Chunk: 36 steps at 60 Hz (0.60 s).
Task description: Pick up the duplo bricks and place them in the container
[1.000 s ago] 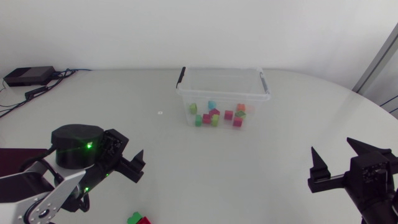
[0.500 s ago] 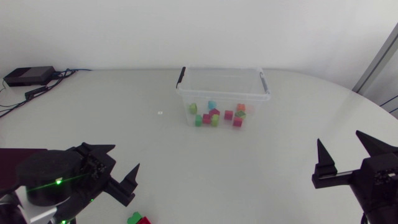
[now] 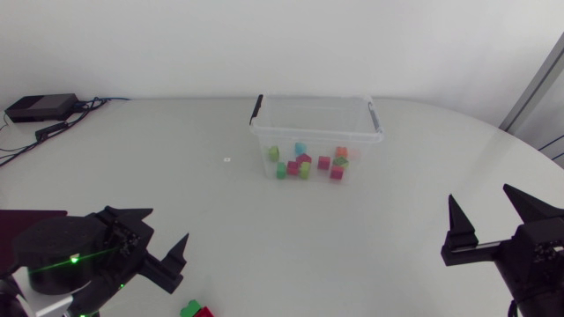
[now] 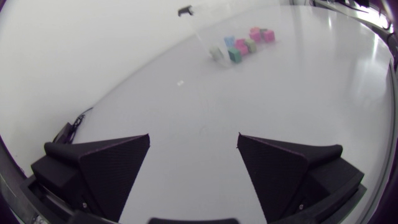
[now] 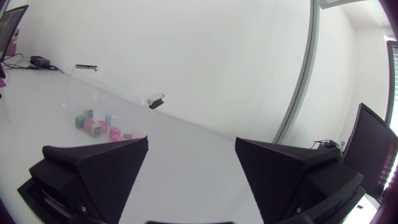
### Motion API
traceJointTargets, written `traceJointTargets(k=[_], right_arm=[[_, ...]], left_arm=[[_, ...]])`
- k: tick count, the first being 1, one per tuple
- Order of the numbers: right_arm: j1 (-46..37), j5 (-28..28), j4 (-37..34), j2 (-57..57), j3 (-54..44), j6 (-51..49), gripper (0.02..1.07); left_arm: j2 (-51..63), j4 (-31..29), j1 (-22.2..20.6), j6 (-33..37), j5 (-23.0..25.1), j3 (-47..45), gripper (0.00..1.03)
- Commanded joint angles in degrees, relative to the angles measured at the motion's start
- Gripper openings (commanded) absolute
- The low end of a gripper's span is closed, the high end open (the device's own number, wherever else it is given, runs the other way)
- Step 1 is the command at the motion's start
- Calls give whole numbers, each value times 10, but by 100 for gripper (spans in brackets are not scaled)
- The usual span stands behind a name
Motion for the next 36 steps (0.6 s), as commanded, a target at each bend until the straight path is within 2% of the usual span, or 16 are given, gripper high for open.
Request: traceJointTargets(k=[1, 8, 12, 21, 24, 32, 36], right_arm=[[-3, 2, 6, -3, -15, 13, 103], [0, -1, 6, -2, -15, 15, 103], [1, -2, 6, -2, -15, 15, 103], [1, -1, 6, -2, -15, 14, 103], [1, -1, 6, -2, -15, 14, 103], [2, -2, 6, -2, -15, 15, 103], [1, -2, 6, -2, -15, 14, 103]], left_arm=[[16, -35, -5, -10, 37, -5, 99], [4, -126, -2, 0, 88, 20, 98], [6, -158, 2, 1, 113, 36, 98], [81, -252, 7, 4, 188, 105, 98], [81, -263, 6, 4, 197, 112, 98], [102, -343, 19, 20, 237, 158, 94], [112, -380, 22, 34, 241, 174, 93]])
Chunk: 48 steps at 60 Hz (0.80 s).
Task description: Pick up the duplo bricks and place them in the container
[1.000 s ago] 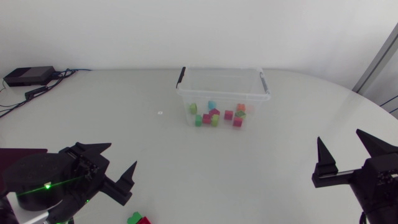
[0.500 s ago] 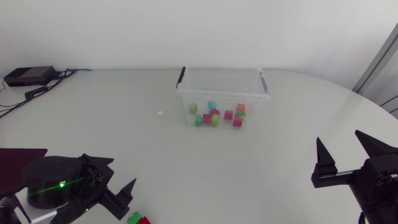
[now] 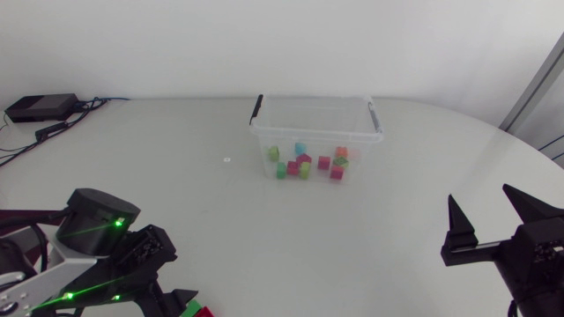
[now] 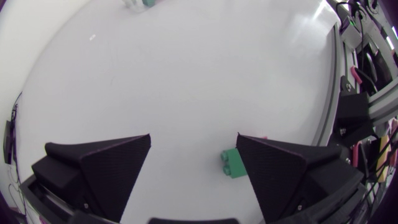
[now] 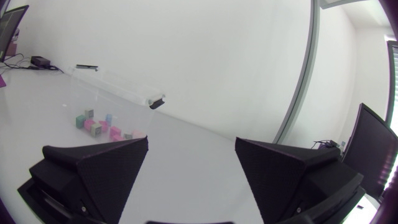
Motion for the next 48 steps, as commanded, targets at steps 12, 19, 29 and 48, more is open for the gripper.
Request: traceJointTargets(k=[12, 19, 29, 48], right_arm=[[2, 0, 6, -2, -15, 14, 103], [1, 0, 6, -2, -15, 14, 103], [1, 0, 6, -2, -15, 14, 103], [2, 0, 6, -2, -15, 14, 103]], left_arm=[[98, -93, 26, 48, 23, 56, 93], [117, -103, 11, 48, 45, 64, 93], [139, -126, -6, 53, 72, 77, 93], [211, -85, 8, 57, 30, 72, 93]])
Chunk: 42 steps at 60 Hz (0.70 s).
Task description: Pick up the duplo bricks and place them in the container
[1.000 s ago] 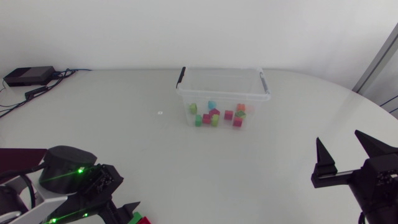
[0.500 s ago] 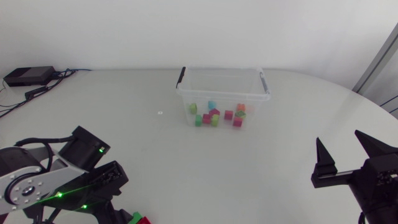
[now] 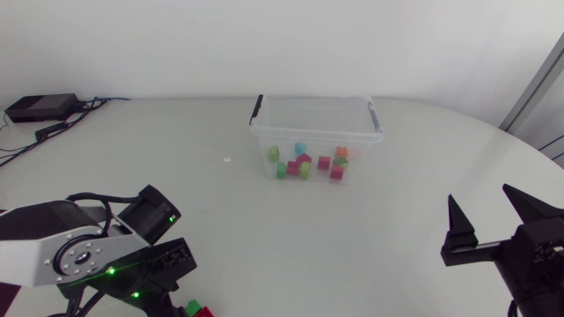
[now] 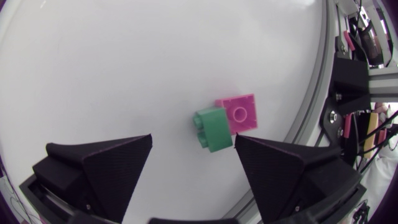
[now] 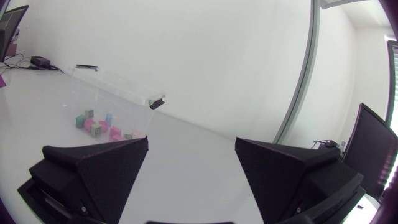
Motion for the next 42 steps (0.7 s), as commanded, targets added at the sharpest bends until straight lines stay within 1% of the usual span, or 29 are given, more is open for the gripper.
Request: traceJointTargets(k=[1, 5, 10, 14, 18, 26, 33, 37, 42], right_arm=[[2, 1, 6, -2, -15, 14, 103], [2, 0, 6, -2, -15, 14, 103], [2, 0, 6, -2, -15, 14, 103], [3, 0, 6, -2, -15, 14, 103], [3, 0, 6, -2, -15, 14, 103], [3, 0, 6, -2, -15, 14, 103], [2, 0, 6, -2, -15, 14, 103], [3, 0, 6, -2, -15, 14, 103], [3, 0, 6, -2, -15, 14, 103]], left_arm=[[14, 16, 18, 15, -16, 4, 93], [23, 37, 43, 25, -51, 6, 93], [27, 53, 78, 37, -57, 13, 93], [25, 52, 79, 41, -57, 14, 93], [12, 51, 70, 41, -56, 9, 93], [1, 63, 20, 47, -48, -3, 93], [6, 73, -2, 46, -33, -1, 93], [7, 75, -17, 43, -32, 1, 94], [17, 84, -24, 43, -32, -1, 94]])
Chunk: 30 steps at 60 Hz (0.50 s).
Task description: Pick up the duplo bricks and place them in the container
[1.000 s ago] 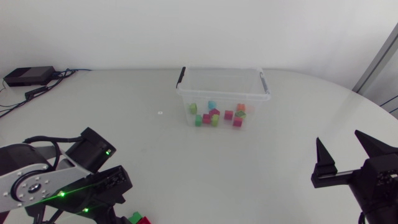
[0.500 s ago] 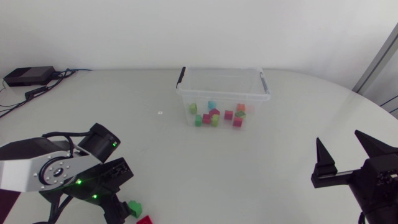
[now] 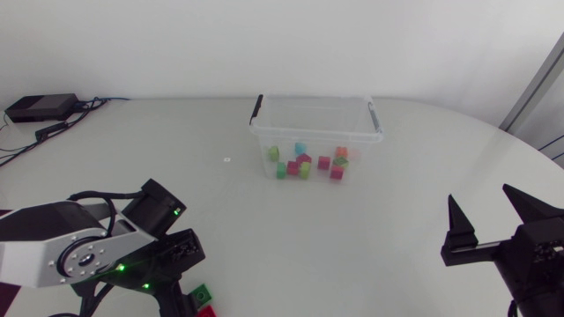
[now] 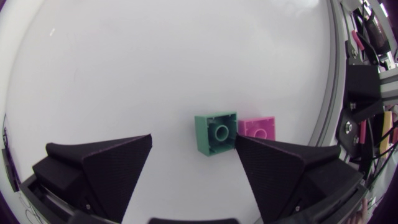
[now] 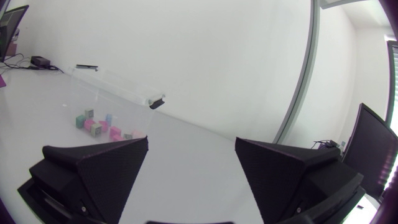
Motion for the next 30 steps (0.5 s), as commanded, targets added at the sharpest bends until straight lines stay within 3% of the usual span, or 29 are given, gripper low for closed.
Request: traceJointTargets(k=[1, 17, 30], right_arm=[[3, 0, 6, -2, -15, 14, 103], [3, 0, 6, -2, -15, 14, 103], [3, 0, 6, -2, -15, 14, 103]], left_arm=[[13, 5, -10, 11, 7, -1, 94], [33, 12, -35, 12, 21, 1, 94], [16, 11, -22, 15, 24, 11, 94]])
